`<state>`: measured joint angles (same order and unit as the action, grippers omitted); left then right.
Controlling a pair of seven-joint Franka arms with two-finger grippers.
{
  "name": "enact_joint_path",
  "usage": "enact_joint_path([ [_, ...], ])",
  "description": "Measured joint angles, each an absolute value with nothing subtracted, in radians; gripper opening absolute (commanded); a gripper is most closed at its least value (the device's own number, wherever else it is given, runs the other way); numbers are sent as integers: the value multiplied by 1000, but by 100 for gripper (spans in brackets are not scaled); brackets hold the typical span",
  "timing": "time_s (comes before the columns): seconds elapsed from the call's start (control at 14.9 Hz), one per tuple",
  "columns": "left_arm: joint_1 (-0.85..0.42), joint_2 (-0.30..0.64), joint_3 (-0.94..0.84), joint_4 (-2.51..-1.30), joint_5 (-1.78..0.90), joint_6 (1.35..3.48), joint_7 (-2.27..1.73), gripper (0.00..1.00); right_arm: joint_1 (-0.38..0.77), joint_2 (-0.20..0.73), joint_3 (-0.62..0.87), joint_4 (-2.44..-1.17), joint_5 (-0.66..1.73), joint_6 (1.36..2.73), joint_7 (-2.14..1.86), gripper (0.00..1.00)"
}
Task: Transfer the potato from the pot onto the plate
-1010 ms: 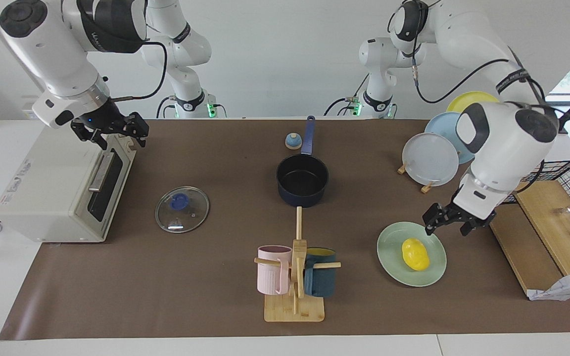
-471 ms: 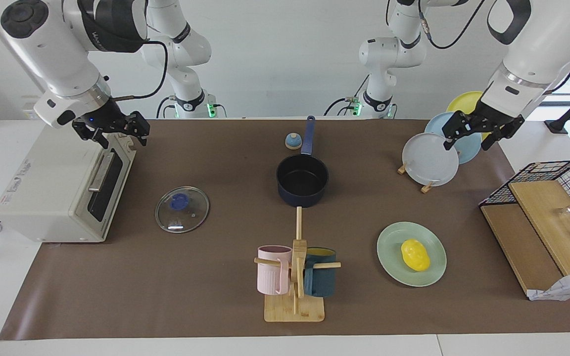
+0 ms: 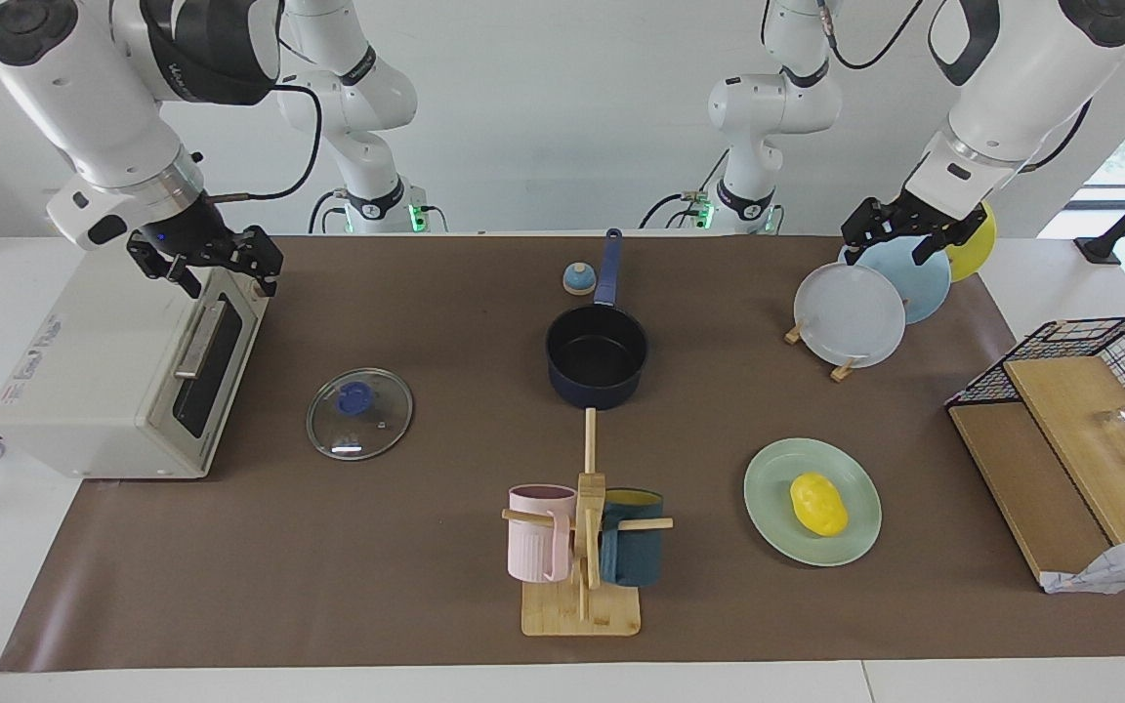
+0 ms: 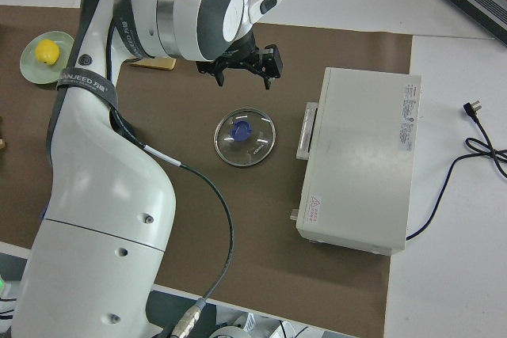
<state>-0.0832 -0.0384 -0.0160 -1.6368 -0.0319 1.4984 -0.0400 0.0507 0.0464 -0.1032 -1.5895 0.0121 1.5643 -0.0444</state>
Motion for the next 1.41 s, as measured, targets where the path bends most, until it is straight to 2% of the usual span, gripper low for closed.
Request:
enact_joint_path([
  [0.27,-21,-40,-81,-1602,-32,1493,-43,100,51,46,-101,-1590,11,1564,-44,100],
  [0.61,-60,-46,-56,-1588,-32,1432,-50,100,51,46,-101,-1591,-2,1564,-44,100],
  [1.41,-62,-51,-39,-1588,-32,1437,-51,100,51,46,-100,-1591,-13,1564,-44,100],
])
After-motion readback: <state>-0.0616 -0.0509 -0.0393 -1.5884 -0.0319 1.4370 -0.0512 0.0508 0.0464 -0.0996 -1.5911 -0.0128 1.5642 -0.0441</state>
